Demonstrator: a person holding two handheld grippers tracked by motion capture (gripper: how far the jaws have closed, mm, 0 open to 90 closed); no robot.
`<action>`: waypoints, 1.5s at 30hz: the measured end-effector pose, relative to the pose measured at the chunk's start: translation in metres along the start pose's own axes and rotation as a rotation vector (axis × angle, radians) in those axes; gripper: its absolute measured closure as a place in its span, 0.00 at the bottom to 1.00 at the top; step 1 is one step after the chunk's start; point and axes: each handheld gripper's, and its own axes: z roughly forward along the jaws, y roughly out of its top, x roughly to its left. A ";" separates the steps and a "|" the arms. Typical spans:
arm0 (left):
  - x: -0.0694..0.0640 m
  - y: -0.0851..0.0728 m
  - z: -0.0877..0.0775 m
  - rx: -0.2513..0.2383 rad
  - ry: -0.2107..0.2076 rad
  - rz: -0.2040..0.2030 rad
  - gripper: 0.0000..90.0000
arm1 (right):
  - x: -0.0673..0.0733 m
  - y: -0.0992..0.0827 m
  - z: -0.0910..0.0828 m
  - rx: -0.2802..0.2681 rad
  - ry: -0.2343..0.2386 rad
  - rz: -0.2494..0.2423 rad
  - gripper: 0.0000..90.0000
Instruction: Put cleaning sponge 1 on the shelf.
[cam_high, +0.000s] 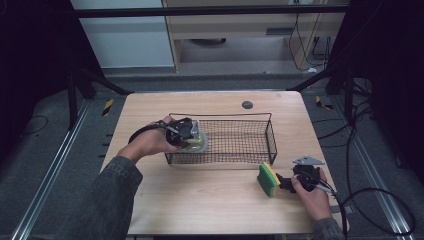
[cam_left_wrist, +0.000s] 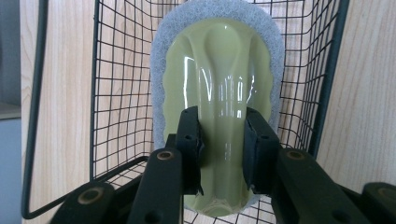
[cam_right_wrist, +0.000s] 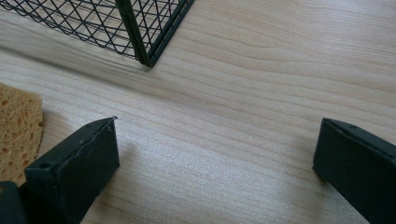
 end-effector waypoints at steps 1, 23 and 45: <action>0.000 0.000 0.001 0.001 -0.003 -0.004 0.79 | 0.000 0.000 0.000 0.000 0.000 0.000 0.01; 0.006 0.002 0.025 0.032 -0.025 -0.024 0.79 | 0.000 0.000 0.000 0.000 0.000 0.001 0.01; 0.007 0.001 0.034 0.036 -0.061 -0.063 0.74 | 0.000 0.000 0.000 -0.001 0.000 -0.001 0.01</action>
